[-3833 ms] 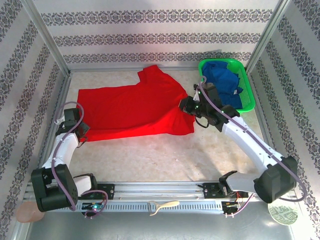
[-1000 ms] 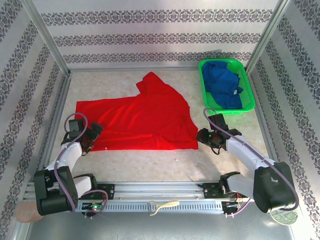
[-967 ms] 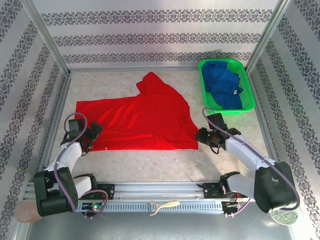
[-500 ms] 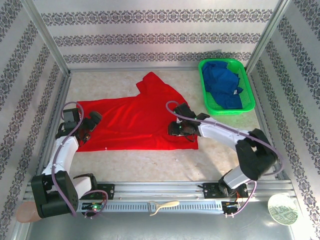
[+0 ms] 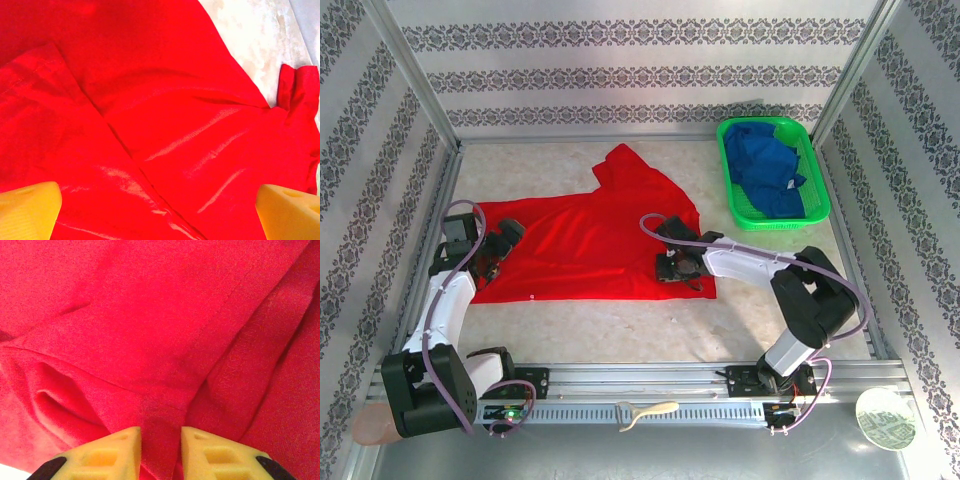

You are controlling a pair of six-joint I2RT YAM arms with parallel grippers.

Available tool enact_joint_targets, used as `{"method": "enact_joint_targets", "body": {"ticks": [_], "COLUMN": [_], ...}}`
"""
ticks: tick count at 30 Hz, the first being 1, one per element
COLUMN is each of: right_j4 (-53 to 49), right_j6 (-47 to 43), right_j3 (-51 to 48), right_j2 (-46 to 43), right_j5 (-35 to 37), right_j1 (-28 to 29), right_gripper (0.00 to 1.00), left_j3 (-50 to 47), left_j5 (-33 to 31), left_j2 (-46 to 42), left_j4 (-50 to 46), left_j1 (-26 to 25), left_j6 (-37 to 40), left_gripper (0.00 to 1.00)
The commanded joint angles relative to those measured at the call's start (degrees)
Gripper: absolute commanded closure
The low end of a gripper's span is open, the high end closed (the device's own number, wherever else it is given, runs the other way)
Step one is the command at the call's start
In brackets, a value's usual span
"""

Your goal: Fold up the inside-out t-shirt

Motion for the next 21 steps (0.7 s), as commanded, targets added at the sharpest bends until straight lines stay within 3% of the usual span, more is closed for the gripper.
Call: {"method": "enact_joint_targets", "body": {"ticks": [1, 3, 12, 21], "right_j4": [0.33, 0.41, -0.75, -2.68], "right_j6": [-0.1, -0.19, -2.16, -5.07], "right_j3": [0.69, 1.15, 9.89, 28.33], "right_j2": [1.57, 1.52, 1.36, 16.33], "right_j5": [0.64, 0.37, -3.01, -7.69], "right_j1": [0.27, 0.06, -2.84, -4.79], "right_gripper": [0.91, 1.0, 1.0, 1.0], "left_j3": [0.31, 0.32, 0.24, -1.08], "left_j5": [0.33, 0.33, 0.34, 1.59], "left_j2": [-1.07, -1.28, -1.05, -0.17], "left_j4": [-0.79, -0.7, -0.58, 0.1], "left_j1": [0.06, 0.06, 0.06, 0.06], "left_j6": [0.32, 0.3, 0.48, 0.52], "left_gripper": [0.0, 0.0, 0.0, 0.0]}}
